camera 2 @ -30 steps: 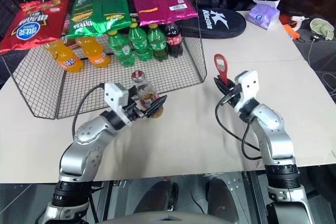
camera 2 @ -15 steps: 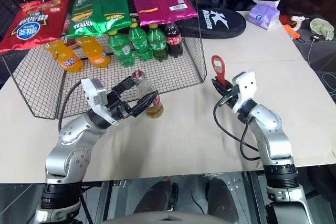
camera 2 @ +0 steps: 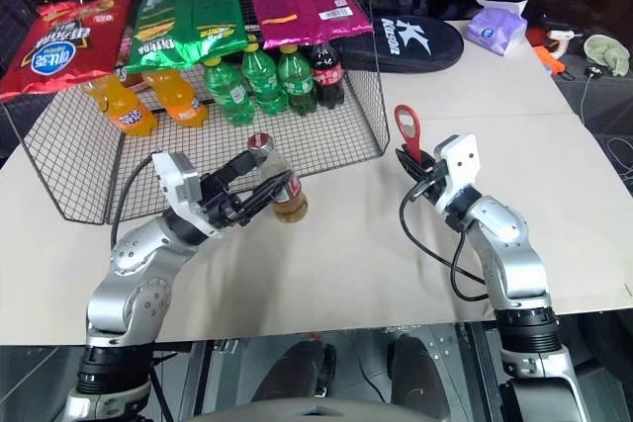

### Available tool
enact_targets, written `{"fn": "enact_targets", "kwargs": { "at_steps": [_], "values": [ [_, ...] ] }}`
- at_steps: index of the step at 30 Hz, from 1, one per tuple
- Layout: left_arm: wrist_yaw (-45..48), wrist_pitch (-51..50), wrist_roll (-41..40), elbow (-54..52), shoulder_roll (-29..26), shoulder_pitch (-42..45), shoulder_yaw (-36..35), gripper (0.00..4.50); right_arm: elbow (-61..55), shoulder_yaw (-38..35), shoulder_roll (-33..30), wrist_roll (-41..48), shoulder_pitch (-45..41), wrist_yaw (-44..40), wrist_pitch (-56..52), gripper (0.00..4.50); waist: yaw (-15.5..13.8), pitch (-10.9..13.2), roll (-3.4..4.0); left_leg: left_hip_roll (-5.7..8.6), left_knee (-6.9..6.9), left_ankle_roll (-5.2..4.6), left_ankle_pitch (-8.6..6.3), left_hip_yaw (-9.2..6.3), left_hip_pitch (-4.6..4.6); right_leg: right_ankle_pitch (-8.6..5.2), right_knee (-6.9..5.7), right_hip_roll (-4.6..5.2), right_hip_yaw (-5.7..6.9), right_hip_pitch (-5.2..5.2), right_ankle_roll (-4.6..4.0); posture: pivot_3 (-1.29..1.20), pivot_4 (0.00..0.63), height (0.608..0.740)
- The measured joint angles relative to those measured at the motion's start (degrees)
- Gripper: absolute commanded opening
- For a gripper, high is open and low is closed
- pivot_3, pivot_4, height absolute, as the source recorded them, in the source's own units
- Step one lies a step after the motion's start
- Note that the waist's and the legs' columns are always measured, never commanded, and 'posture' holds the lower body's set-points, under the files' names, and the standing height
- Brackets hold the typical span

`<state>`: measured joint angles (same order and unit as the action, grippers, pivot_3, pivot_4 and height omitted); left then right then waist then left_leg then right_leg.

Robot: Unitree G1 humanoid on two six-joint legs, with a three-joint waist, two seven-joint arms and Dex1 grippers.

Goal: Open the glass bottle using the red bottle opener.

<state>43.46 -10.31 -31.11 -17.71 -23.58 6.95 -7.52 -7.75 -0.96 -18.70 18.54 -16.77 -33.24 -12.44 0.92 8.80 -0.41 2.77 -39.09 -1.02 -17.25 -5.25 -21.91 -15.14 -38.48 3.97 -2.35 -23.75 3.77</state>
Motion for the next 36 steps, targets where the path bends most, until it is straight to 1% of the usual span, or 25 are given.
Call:
{"fn": "enact_targets", "kwargs": {
  "at_steps": [1, 2, 4, 10, 13, 18, 23, 27, 33, 36],
  "values": [
    [-0.28, 0.64, 0.05, 0.25, 0.29, 0.53, -0.48, 1.68, 0.0, 0.07, 0.01, -0.12, -0.01, 0.0, 0.07, 0.0, -0.01, 0.0, 0.0, 0.0, 0.0, 0.0, 0.0, 0.0, 0.01, 0.0, 0.0, 0.0, 0.0, 0.0, 0.0, 0.0, 0.15, 0.74],
    [-0.28, 0.76, 0.01, 0.3, 0.22, 1.14, -0.9, 1.44, -0.01, 0.13, 0.03, -0.16, -0.01, 0.0, 0.1, 0.0, -0.02, 0.0, 0.0, 0.0, 0.0, 0.0, 0.0, -0.01, 0.02, 0.0, 0.0, 0.0, 0.01, 0.02, 0.0, 0.0, 0.15, 0.74],
    [-0.23, 1.0, -0.06, 0.3, 0.33, 1.61, -0.88, 1.16, -0.01, 0.56, 0.26, -0.32, -0.01, -0.02, 0.23, 0.0, -0.07, -0.01, 0.01, 0.01, 0.0, 0.0, 0.0, -0.01, 0.03, 0.0, 0.0, 0.01, 0.01, 0.04, 0.0, 0.0, 0.15, 0.74],
    [-0.21, 1.02, -0.12, 0.3, 0.48, 1.67, -0.87, 1.12, -0.05, 1.84, 0.58, -1.15, -0.01, -0.14, 1.1, 0.0, -0.07, -0.01, 0.01, 0.01, 0.0, 0.0, 0.0, -0.01, 0.03, 0.0, 0.01, 0.01, 0.01, 0.04, 0.0, 0.0, 0.15, 0.74],
    [-0.19, 1.12, -0.1, 0.28, 0.46, 1.59, -0.88, 1.12, -0.29, 3.88, 0.62, -2.25, -0.47, -0.73, 1.6, 0.0, -0.04, -0.01, 0.01, 0.01, 0.0, 0.0, 0.0, -0.01, 0.04, 0.0, 0.01, 0.01, 0.01, 0.03, 0.0, 0.0, 0.15, 0.74],
    [0.22, 2.25, -0.08, 0.1, 0.39, 0.51, -0.89, 1.12, -1.66, 8.08, 1.04, -4.66, -4.03, -1.73, 2.34, 0.0, -0.11, -0.01, 0.01, 0.01, 0.0, 0.0, 0.0, -0.04, 0.04, 0.0, 0.01, 0.01, 0.03, 0.04, 0.0, 0.0, 0.15, 0.74],
    [0.61, 3.31, 0.01, -0.32, 0.21, -0.53, -0.86, 1.12, -1.57, 13.48, 0.09, -11.66, -8.75, -2.44, 5.5, 0.0, -0.15, -0.01, 0.01, 0.02, 0.0, 0.0, 0.0, -0.05, 0.05, 0.0, 0.04, 0.01, 0.06, 0.07, 0.0, 0.0, 0.15, 0.74],
    [0.63, 3.44, 0.04, -0.33, 0.2, -0.67, -0.8, 1.12, 2.65, 16.75, 1.22, -18.62, -12.13, 0.04, 8.8, 0.0, -0.02, -0.01, 0.01, 0.02, 0.0, 0.0, 0.0, -0.03, 0.06, 0.0, 0.04, 0.01, 0.04, 0.06, 0.0, 0.0, 0.15, 0.74],
    [0.63, 3.46, 0.13, -0.25, 0.26, -0.44, -0.45, 1.12, 11.17, 21.48, 5.75, -25.36, -15.45, 2.97, 14.9, 0.0, -0.01, -0.01, 0.01, 0.02, 0.01, 0.0, 0.0, -0.04, 0.06, 0.0, 0.05, 0.01, 0.05, 0.06, 0.0, 0.0, 0.15, 0.74],
    [0.63, 3.47, 0.14, -0.14, 0.25, -0.32, -0.38, 1.12, 14.21, 22.56, 7.26, -28.25, -17.08, 5.12, 19.08, 0.0, -0.02, -0.01, 0.01, 0.03, 0.01, 0.0, 0.0, -0.04, 0.06, 0.0, 0.05, 0.01, 0.05, 0.05, 0.0, 0.0, 0.15, 0.74]
  ]
}}
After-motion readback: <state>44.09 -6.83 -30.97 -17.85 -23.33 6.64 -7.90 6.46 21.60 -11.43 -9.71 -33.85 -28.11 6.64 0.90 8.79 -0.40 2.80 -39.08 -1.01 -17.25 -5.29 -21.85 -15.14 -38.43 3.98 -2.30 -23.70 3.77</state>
